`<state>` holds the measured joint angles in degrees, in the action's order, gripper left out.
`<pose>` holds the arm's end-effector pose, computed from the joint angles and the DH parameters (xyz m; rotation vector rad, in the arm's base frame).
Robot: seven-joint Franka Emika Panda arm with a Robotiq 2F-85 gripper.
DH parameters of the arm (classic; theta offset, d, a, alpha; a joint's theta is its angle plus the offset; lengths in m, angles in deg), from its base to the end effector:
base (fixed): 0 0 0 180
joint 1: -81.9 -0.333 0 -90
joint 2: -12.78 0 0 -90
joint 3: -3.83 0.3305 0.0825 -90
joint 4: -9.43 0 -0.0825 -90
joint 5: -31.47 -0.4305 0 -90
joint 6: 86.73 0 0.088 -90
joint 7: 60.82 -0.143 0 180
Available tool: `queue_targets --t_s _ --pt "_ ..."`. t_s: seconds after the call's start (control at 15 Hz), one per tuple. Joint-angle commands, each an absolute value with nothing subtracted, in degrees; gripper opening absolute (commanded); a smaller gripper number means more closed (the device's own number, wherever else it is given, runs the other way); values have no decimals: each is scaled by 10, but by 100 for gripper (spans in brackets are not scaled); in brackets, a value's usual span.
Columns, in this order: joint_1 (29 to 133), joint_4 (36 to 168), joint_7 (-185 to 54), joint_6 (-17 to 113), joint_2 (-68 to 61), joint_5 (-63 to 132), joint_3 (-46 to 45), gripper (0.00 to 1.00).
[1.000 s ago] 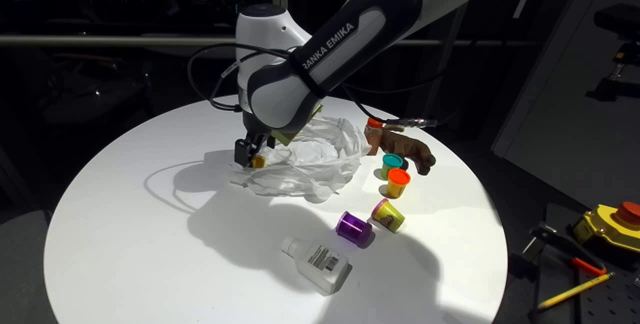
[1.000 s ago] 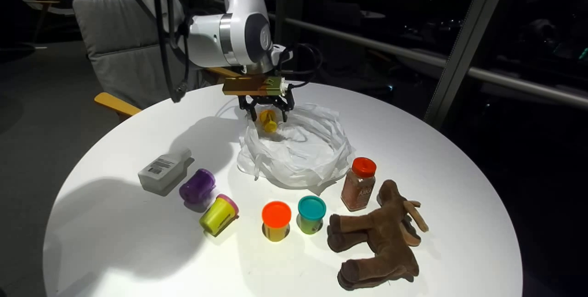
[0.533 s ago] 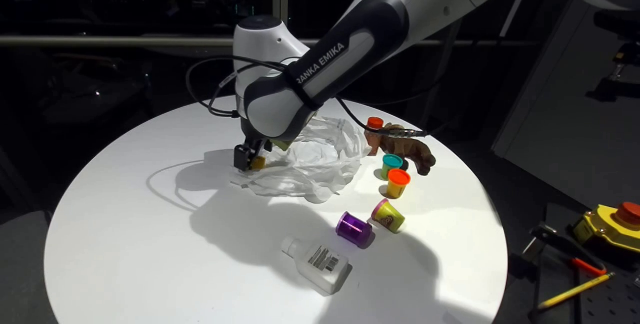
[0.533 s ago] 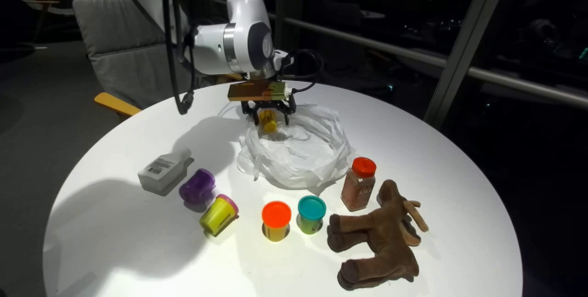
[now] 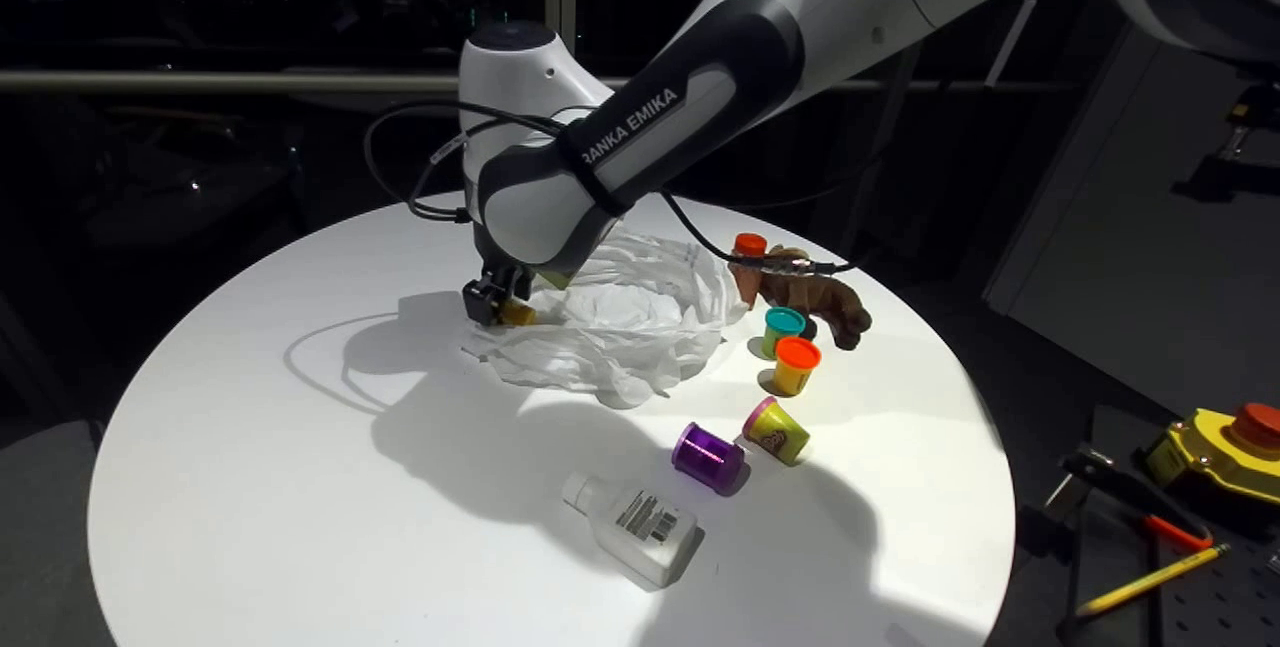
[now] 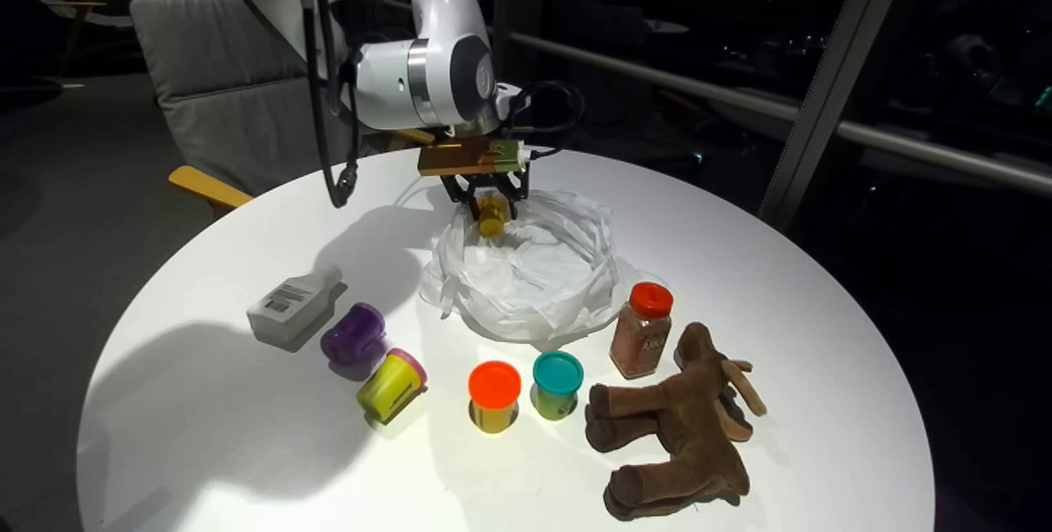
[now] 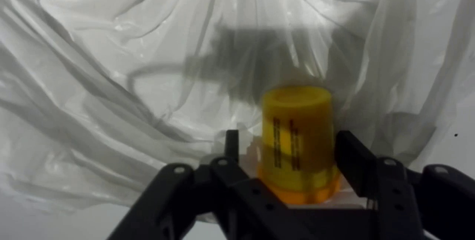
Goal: Pick up all the objects from the plastic bag and put them on the table.
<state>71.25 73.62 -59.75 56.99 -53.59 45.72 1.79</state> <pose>0.8250 0.1303 0.0542 2.8844 0.5520 0.3555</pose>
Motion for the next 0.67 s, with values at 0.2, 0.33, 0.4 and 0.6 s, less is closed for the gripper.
queue_targets --t_s 0.2,0.33,0.4,0.6 --pt "718 708 -561 538 -548 452 22 22" --pt "712 714 -575 527 -539 456 10 22" --pt "709 716 -585 513 -534 458 2 22" --pt "692 747 -628 474 -497 471 -31 22"
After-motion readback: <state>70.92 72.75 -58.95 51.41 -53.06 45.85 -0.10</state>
